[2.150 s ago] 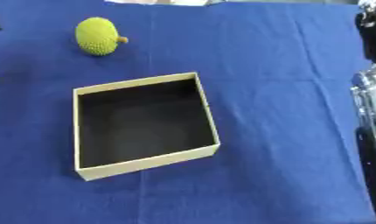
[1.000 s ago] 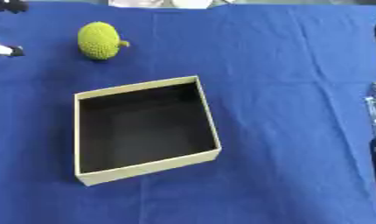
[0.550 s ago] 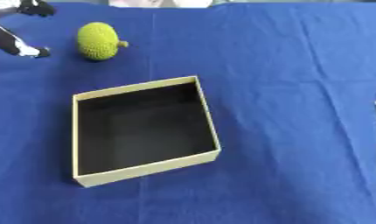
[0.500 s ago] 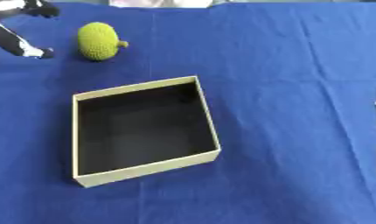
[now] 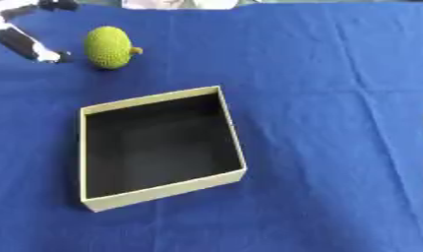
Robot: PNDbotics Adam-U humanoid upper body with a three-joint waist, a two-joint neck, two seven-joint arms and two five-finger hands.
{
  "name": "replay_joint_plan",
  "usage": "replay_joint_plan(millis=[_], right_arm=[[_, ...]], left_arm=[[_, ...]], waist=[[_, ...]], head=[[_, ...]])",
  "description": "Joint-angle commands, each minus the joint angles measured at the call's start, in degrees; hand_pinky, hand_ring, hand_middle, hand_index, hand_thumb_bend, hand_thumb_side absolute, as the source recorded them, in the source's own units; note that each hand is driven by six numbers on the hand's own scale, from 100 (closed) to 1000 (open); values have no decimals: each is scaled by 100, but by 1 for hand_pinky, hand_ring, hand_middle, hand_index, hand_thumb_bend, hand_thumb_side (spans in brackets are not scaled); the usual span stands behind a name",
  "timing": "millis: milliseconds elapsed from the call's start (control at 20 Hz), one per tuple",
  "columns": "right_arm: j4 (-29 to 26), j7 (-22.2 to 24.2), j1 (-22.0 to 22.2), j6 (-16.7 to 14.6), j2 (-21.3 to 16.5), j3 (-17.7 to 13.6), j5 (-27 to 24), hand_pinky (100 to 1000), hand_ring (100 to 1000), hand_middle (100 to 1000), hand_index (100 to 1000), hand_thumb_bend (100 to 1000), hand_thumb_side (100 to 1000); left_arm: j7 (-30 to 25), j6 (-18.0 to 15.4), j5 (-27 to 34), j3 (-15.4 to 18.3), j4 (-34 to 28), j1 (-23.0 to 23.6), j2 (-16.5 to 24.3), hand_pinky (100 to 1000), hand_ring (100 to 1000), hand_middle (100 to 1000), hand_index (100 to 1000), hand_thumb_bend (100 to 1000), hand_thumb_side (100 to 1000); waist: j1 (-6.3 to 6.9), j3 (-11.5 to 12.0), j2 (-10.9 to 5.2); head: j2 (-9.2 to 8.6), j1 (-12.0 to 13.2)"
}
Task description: Pick up objects on the table and place them in the box.
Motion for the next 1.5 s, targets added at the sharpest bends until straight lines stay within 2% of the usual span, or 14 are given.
replay_joint_plan(millis=[50,800,1100,1350,1500], right_arm=[[-92,15,-91,-16,-62,-33,-53,745,680,483,666,100,560],[-92,-25,-183,6,6,-35,-77,745,681,482,665,100,575],[-92,-34,-222,3,25,-23,-95,745,680,481,664,100,579],[-92,-39,-250,-2,40,-14,-113,744,678,480,663,100,586],[-92,-60,-251,4,48,-16,-120,744,679,479,663,100,592]], left_arm=[[-279,-390,-15,-19,-93,-161,62,1000,949,871,931,513,100],[-641,-280,109,13,-70,-130,-59,1000,937,866,929,436,100],[-738,-166,173,35,-106,-105,-58,1000,939,871,927,467,100],[-586,-50,-143,60,-103,-55,-46,997,935,869,925,511,100],[-630,-65,-267,64,-45,-45,-67,957,875,805,906,490,100]], waist=[[11,-42,-110],[65,-251,3],[105,-322,43],[126,-383,97],[131,-387,119]], head=[[-105,46],[-164,209],[-205,244],[-253,315],[-247,324]])
